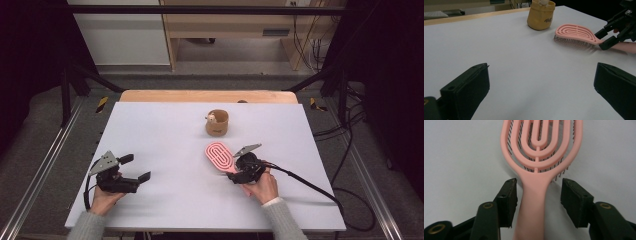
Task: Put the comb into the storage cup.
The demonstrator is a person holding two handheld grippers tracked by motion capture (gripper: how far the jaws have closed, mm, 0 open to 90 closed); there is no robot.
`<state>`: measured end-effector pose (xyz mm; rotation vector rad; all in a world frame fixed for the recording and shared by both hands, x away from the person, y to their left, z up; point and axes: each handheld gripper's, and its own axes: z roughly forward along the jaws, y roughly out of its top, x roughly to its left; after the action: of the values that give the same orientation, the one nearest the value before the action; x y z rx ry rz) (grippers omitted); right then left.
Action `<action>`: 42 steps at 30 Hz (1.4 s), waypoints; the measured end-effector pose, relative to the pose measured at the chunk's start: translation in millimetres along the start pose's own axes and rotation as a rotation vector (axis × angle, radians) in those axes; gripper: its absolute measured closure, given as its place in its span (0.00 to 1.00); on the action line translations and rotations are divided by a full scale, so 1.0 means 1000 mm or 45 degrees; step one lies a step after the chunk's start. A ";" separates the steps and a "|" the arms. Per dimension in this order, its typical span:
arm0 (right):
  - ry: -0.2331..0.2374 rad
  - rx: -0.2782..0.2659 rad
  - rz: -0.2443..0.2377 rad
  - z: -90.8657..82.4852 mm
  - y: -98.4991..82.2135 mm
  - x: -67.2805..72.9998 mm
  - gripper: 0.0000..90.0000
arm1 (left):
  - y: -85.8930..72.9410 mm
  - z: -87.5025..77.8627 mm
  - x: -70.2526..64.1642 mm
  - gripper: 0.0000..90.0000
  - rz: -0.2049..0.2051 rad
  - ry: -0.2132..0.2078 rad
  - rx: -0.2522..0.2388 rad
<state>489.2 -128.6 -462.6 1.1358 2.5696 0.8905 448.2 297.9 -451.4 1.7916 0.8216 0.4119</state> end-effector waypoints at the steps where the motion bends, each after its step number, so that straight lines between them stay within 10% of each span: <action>1: 0.006 0.004 0.002 0.001 0.000 0.000 0.56 | 0.000 0.000 0.000 0.00 0.000 0.000 0.000; 42: 0.022 -0.010 0.066 -0.009 0.003 0.000 0.77 | 0.000 0.000 0.000 0.00 0.000 0.000 -0.002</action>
<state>487.3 -131.0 -453.7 1.2033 2.5584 0.9255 448.1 297.8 -451.0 1.7900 0.8208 0.4122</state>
